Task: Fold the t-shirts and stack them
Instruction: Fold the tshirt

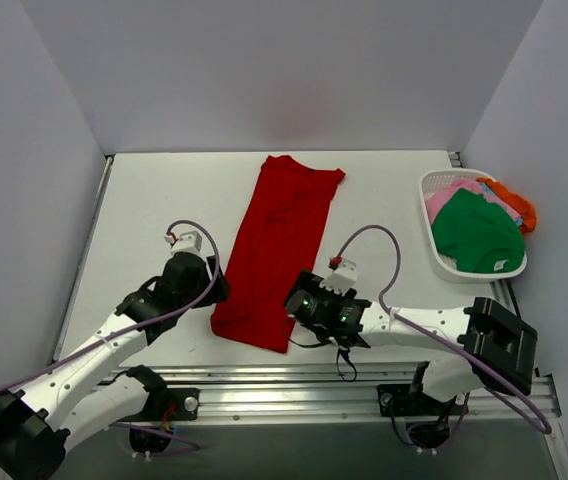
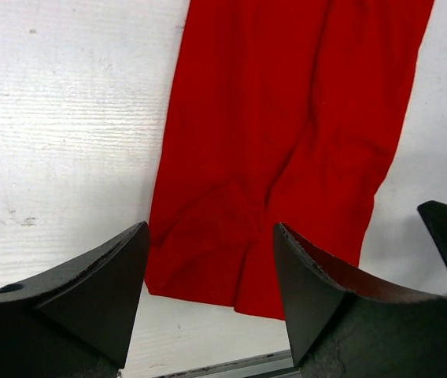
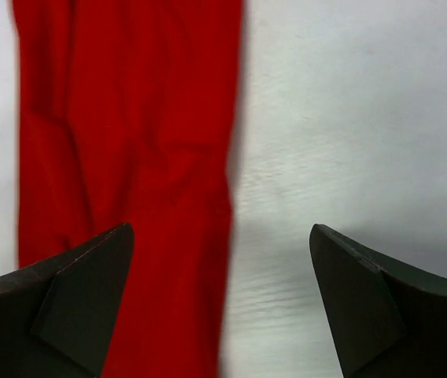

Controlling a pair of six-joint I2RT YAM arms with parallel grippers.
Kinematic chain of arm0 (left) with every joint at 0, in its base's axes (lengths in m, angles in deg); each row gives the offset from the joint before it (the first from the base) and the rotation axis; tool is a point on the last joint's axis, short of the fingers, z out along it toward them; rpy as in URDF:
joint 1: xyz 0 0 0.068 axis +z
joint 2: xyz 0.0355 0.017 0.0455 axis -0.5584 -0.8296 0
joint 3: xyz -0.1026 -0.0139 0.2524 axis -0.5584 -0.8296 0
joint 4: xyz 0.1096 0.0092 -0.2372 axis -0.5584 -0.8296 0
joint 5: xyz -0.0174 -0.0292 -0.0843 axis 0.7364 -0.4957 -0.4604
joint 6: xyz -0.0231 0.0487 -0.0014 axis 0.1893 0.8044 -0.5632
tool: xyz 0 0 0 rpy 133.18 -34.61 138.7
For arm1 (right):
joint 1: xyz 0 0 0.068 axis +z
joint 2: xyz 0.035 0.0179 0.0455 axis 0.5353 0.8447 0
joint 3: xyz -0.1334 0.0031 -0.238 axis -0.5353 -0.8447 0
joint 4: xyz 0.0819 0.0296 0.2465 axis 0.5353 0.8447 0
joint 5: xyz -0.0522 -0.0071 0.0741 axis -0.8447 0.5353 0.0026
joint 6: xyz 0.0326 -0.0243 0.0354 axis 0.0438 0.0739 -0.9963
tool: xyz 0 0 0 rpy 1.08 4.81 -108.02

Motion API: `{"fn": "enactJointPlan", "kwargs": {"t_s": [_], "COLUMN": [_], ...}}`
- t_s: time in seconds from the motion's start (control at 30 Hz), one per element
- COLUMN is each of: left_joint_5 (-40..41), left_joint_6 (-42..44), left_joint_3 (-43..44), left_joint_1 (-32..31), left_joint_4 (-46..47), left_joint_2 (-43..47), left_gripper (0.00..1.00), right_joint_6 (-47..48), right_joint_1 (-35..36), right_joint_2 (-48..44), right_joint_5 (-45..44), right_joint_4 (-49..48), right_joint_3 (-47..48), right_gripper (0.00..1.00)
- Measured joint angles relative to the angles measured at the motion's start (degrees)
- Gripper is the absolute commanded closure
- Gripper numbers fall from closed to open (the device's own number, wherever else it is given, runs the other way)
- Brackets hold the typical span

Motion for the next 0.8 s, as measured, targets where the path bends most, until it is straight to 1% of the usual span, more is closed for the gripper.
{"fn": "enactJointPlan", "kwargs": {"t_s": [0.17,0.23,0.3,0.4,0.5,0.63,0.8], "left_joint_5": [1.0,1.0,1.0,1.2,1.5,1.7,2.1], "left_joint_6": [0.0,-0.2,-1.2,-3.0,-4.7,-7.1,-9.9], "left_joint_3": [-0.8,-0.8,-0.8,-0.8,-0.8,-1.3,-1.3], "left_joint_1": [-0.3,-0.3,-0.7,-1.7,-3.1,-5.6,-8.5], "left_joint_4": [-0.2,-0.3,-1.0,-3.7,-6.1,-6.9,-7.0], "left_joint_2": [-0.7,-1.6,-2.9,-5.7,-8.3,-11.8,-17.2], "left_gripper": [0.27,0.27,0.27,0.27,0.27,0.3,0.3], "right_joint_6": [6.2,7.6,8.2,8.2,7.1,4.6,1.6], "right_joint_1": [1.7,2.2,2.5,2.8,2.8,3.1,4.2], "right_joint_2": [5.8,7.9,8.8,8.8,7.2,1.6,-5.9], "right_joint_5": [0.1,0.5,1.0,1.4,1.8,2.0,2.0], "right_joint_4": [-1.6,-2.8,-2.9,-3.1,-3.1,-0.8,1.2], "right_joint_3": [11.5,13.7,13.8,12.0,7.5,-0.3,-5.2], "right_gripper": [0.12,0.12,0.12,0.12,0.13,0.14,0.15]}}
